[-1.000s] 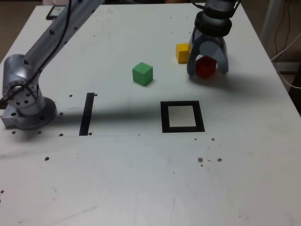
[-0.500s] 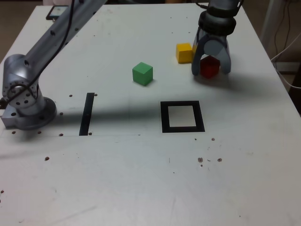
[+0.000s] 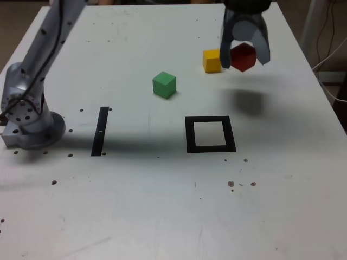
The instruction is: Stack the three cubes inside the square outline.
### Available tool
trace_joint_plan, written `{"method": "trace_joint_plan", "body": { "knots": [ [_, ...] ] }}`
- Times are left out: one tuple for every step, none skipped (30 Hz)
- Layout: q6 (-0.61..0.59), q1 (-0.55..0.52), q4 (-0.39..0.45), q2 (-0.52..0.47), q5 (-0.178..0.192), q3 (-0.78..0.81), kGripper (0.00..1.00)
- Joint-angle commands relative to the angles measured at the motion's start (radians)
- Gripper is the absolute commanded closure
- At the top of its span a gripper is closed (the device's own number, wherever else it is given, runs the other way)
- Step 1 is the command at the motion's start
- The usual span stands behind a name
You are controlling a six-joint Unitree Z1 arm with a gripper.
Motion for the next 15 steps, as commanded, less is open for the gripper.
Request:
{"method": "trace_joint_plan", "body": {
  "knots": [
    [-0.017, -0.020, 0.002, -0.055, 0.001, 0.062, 0.69],
    [-0.026, -0.031, 0.000, -0.075, 0.002, 0.094, 0.69],
    [-0.038, -0.043, -0.005, -0.095, 0.005, 0.130, 0.69],
    [-0.054, -0.058, -0.015, -0.116, 0.008, 0.171, 0.69],
    [-0.073, -0.075, -0.031, -0.136, 0.010, 0.215, 0.68],
    [-0.093, -0.093, -0.052, -0.155, 0.012, 0.261, 0.68],
    [-0.115, -0.112, -0.076, -0.174, 0.014, 0.307, 0.68],
    [-0.138, -0.131, -0.103, -0.191, 0.015, 0.352, 0.68],
    [-0.158, -0.149, -0.131, -0.207, 0.015, 0.396, 0.68],
    [-0.176, -0.166, -0.159, -0.222, 0.013, 0.436, 0.68],
    [-0.191, -0.181, -0.185, -0.234, 0.010, 0.473, 0.68],
    [-0.204, -0.196, -0.207, -0.246, 0.007, 0.508, 0.68],
    [-0.216, -0.209, -0.229, -0.257, 0.004, 0.540, 0.68],
    [-0.225, -0.222, -0.250, -0.267, 0.001, 0.570, 0.68],
    [-0.234, -0.236, -0.278, -0.280, -0.004, 0.609, 0.68]
  ]
}}
